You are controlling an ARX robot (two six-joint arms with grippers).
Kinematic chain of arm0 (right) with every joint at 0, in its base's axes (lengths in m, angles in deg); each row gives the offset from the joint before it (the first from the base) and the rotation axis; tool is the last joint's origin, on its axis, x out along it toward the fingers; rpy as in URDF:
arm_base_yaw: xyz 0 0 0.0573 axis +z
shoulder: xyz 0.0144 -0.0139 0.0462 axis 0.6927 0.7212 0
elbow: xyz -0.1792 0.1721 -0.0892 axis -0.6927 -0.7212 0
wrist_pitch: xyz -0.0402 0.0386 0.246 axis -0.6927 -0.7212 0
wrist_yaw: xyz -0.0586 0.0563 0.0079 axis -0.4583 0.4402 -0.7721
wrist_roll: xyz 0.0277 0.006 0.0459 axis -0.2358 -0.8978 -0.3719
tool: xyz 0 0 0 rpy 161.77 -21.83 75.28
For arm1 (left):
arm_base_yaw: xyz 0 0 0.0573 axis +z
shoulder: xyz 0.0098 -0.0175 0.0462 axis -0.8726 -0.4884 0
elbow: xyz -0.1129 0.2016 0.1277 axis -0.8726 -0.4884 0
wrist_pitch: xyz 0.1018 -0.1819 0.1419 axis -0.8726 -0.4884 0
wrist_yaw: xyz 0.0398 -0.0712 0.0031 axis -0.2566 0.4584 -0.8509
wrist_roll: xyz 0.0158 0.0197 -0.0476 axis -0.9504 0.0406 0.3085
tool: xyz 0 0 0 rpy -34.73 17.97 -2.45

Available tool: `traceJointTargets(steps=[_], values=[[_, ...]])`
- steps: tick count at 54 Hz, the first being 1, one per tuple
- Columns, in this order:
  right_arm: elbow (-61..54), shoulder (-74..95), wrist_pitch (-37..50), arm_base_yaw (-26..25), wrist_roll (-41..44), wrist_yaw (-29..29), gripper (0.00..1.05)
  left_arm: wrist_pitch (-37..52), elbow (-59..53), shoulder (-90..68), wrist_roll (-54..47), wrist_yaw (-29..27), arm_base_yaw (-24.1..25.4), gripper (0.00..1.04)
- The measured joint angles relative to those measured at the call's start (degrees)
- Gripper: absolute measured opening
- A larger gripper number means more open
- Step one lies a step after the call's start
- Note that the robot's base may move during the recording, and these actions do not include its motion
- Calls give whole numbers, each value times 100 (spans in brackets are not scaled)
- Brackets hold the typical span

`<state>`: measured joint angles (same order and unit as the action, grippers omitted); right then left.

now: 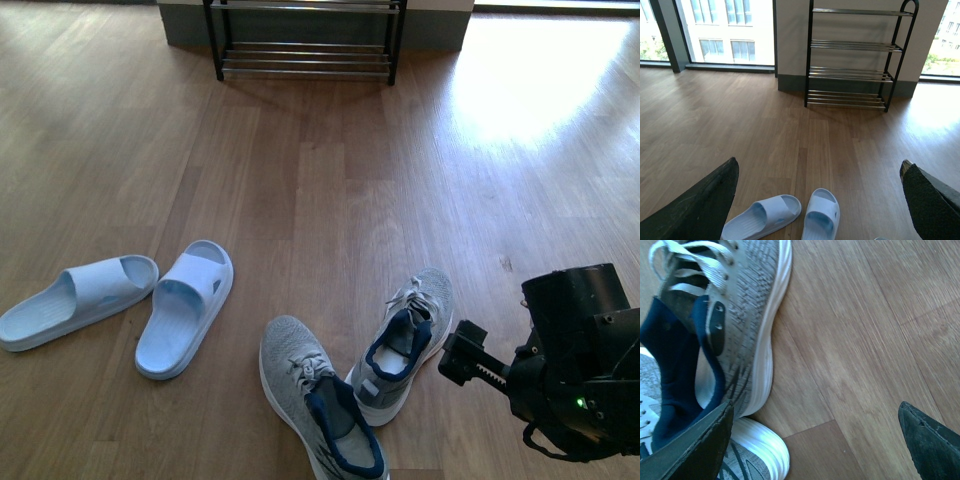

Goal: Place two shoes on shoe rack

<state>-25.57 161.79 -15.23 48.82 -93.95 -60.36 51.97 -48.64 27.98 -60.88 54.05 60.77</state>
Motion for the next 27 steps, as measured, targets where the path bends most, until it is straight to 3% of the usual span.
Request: traceJointTargets(steps=[27], values=[[870, 715, -70, 420, -44, -9, 95, 0, 0, 0, 0, 0, 0, 95]])
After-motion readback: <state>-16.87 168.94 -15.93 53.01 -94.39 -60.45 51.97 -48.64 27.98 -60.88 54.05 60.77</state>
